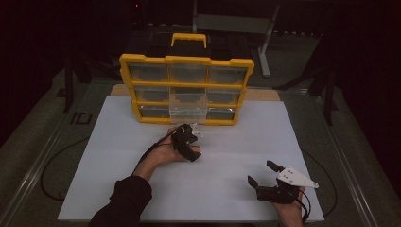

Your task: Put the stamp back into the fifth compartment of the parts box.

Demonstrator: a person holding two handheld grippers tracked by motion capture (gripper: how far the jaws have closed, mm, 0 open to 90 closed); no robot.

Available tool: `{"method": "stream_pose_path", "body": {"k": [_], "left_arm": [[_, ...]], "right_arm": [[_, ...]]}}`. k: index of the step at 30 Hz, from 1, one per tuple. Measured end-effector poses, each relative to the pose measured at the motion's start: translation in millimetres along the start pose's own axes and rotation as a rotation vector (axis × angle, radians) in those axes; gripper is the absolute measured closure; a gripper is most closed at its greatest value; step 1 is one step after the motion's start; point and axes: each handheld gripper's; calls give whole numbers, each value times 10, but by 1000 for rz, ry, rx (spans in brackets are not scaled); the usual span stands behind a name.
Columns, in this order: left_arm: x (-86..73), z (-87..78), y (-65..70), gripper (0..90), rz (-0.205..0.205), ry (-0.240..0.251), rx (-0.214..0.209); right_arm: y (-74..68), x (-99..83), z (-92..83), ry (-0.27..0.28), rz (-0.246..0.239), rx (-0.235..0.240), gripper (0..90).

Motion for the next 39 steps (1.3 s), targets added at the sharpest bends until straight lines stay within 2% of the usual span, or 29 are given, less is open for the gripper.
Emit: {"method": "stream_pose_path", "body": {"k": [3, 5, 6, 7, 10, 16, 27, 35, 39], "left_arm": [[12, 22, -44, 435, -5, -17, -29], [17, 37, -65, 511, -14, -29, -57], [17, 37, -65, 548, -14, -29, -57], [25, 34, -75, 594, -18, -38, -88], [51, 34, -53, 666, -13, -58, -93], [59, 35, -50, 671, -26, -61, -92], [61, -14, -21, 671, -9, -94, -84], [58, -133, 5, 671, -18, -73, -108], [60, -193, 25, 670, -14, -66, -103]], "right_arm": [[1, -2, 2, -2, 0, 3, 74], [1, -2, 4, -3, -3, 3, 74], [1, -2, 4, -3, -3, 3, 74], [-2, -3, 5, -5, -2, 5, 74], [-5, -3, 6, -7, -2, 6, 75], [-9, -2, 6, -8, -4, 10, 75], [-12, -3, 10, -13, -4, 10, 75], [-19, -4, 15, -16, -8, 12, 75], [-18, -4, 15, -16, -8, 13, 75]]}}
Point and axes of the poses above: each handheld gripper's, and its own axes: z roughly forward along the jaws, x roughly out of its top, y roughly to its right, and after that the axes turned 14 degrees about -x, right-handed
